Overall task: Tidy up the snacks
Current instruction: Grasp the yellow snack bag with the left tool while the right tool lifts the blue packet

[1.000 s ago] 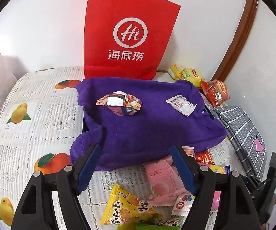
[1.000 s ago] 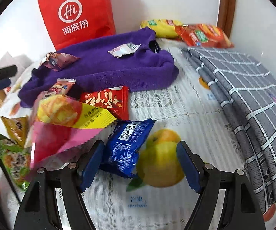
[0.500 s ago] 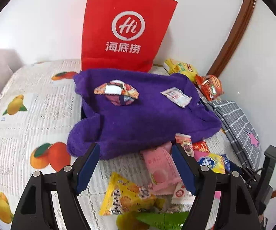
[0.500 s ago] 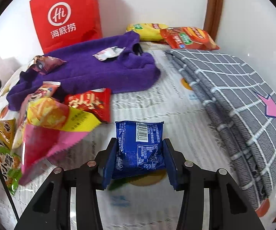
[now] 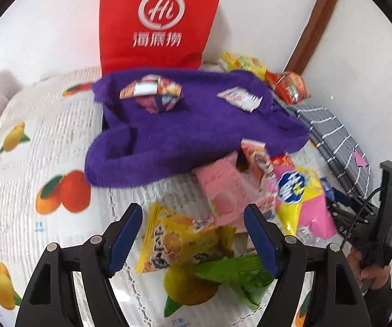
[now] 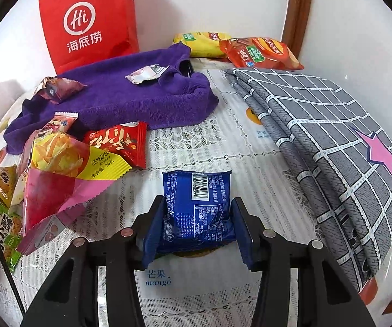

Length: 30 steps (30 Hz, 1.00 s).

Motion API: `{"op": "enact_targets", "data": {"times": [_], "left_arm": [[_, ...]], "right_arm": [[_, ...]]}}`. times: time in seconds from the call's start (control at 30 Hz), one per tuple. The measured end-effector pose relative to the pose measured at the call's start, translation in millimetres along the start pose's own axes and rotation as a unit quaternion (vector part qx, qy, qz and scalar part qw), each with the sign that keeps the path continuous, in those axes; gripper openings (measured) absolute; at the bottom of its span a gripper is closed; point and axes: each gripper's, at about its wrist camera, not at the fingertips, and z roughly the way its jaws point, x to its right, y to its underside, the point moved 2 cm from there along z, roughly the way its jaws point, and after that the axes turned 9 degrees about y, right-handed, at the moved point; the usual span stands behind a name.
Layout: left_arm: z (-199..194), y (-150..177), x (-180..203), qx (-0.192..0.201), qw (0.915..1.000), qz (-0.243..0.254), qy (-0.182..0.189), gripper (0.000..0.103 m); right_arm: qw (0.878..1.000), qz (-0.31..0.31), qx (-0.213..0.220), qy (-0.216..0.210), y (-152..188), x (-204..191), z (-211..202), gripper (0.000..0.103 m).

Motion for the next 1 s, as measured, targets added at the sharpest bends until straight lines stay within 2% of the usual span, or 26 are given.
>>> {"op": "enact_targets", "data": {"times": [0.07, 0.13, 0.3, 0.37, 0.43, 0.53, 0.8, 1.0], "left_arm": [[10.1, 3.8, -9.2, -0.029, 0.9993, -0.015, -0.016, 0.075], [15.6, 5.9, -15.2, -0.044, 0.9986, -0.027, -0.009, 0.074], [23.4, 11.0, -18.3, -0.055, 0.9978, -0.028, -0.024, 0.071], [23.1, 11.8, -16.9, -0.051, 0.9981, -0.021, -0.028, 0.063], [23.3, 11.6, -16.9, -0.047, 0.9983, -0.021, -0.029, 0.061], [21.8, 10.9, -16.7, -0.039, 0.9986, -0.017, -0.031, 0.059], [-1.5, -0.2, -24.8, 0.021, 0.9989, -0.028, -0.03, 0.059], [-19.1, -11.1, -34.9, 0.068, 0.9961, -0.054, -0.015, 0.059]], "right_arm": [[1.0, 0.0, 0.0, 0.0, 0.0, 0.1, 0.1, 0.047], [1.0, -0.001, 0.0, 0.001, -0.2, -0.3, 0.1, 0.048], [1.0, -0.001, 0.001, 0.002, 0.4, -1.2, -0.3, 0.049], [1.0, -0.001, 0.001, 0.002, 0.4, -1.1, -0.4, 0.049], [1.0, 0.0, 0.001, 0.001, 0.5, -1.0, -0.3, 0.049], [1.0, 0.002, 0.001, -0.001, 0.5, -0.7, -0.1, 0.049], [1.0, 0.006, 0.004, -0.012, 0.1, 0.8, -1.7, 0.047], [0.998, 0.004, 0.037, -0.043, -10.0, 2.2, -22.8, 0.046]]}}
